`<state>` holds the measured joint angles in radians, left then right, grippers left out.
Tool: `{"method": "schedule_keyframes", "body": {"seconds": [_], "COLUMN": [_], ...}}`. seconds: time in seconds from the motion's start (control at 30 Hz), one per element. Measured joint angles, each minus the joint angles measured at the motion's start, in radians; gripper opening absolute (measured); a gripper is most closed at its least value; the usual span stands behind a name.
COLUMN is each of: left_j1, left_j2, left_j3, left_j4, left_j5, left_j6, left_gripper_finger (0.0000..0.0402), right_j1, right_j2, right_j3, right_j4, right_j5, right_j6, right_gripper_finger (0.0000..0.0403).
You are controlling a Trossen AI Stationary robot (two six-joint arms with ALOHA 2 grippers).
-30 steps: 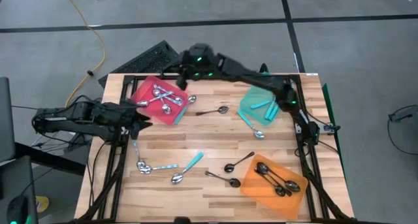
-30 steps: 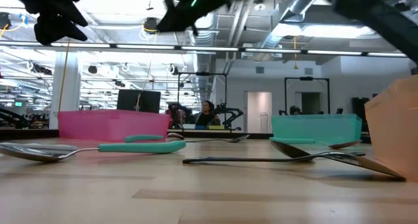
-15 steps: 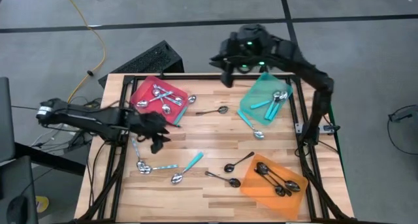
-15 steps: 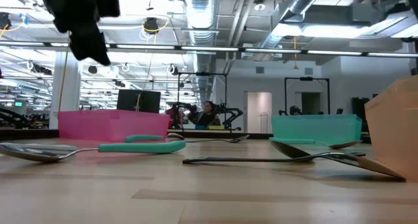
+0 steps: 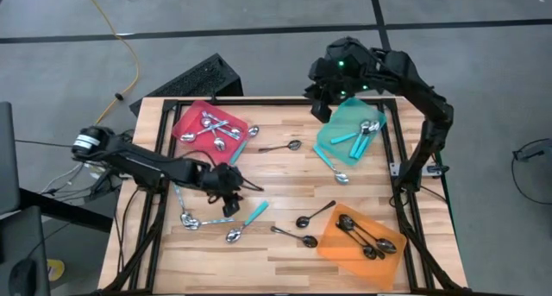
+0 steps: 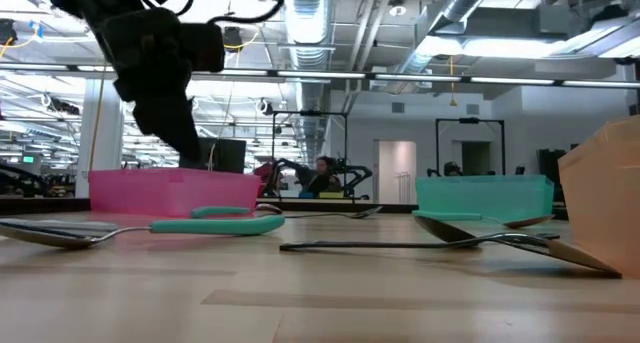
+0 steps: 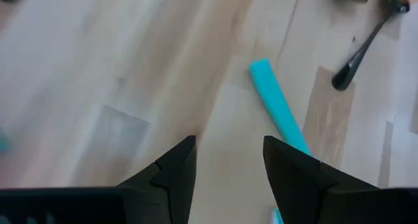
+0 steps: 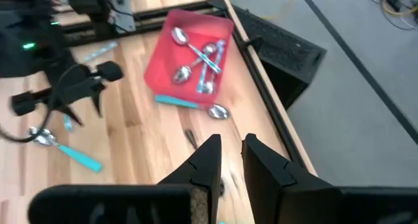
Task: Sort silverware by color (type)
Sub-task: Put the blue spoon into the blue bin
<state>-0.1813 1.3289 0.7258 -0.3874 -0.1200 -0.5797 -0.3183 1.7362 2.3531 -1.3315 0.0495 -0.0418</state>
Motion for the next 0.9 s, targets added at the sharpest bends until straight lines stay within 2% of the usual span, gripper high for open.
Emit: {"method": "schedule_keyframes", "body": {"seconds": [0.2, 0.4, 0.7, 0.9], "left_j1": [-0.086, -0.161, -0.228, -0.258], "left_j2": [0.111, 0.148, 0.175, 0.318], "left_j3": [0.0, 0.065, 0.264, 0.397], "left_j4": [0.076, 0.011, -0.171, -0.286], "left_j5": [-0.002, -0.046, -0.182, -0.177], "left_j6": [-0.096, -0.19, -0.188, -0.165], "left_gripper_finger": [0.016, 0.016, 0.016, 0.016], "right_j1": [0.0, -0.026, -0.065, -0.064], "right_j2": [0.004, 0.004, 0.004, 0.005], "right_j3": [-0.001, 0.0, -0.002, -0.02], "right_j4": [-0.001, -0.001, 0.0, -0.004], "right_j5": [0.004, 0.004, 0.003, 0.002], "right_j6": [-0.012, -0.02, -0.023, -0.037], "right_gripper_finger": [0.0086, 0.0086, 0.0086, 0.0086]}}
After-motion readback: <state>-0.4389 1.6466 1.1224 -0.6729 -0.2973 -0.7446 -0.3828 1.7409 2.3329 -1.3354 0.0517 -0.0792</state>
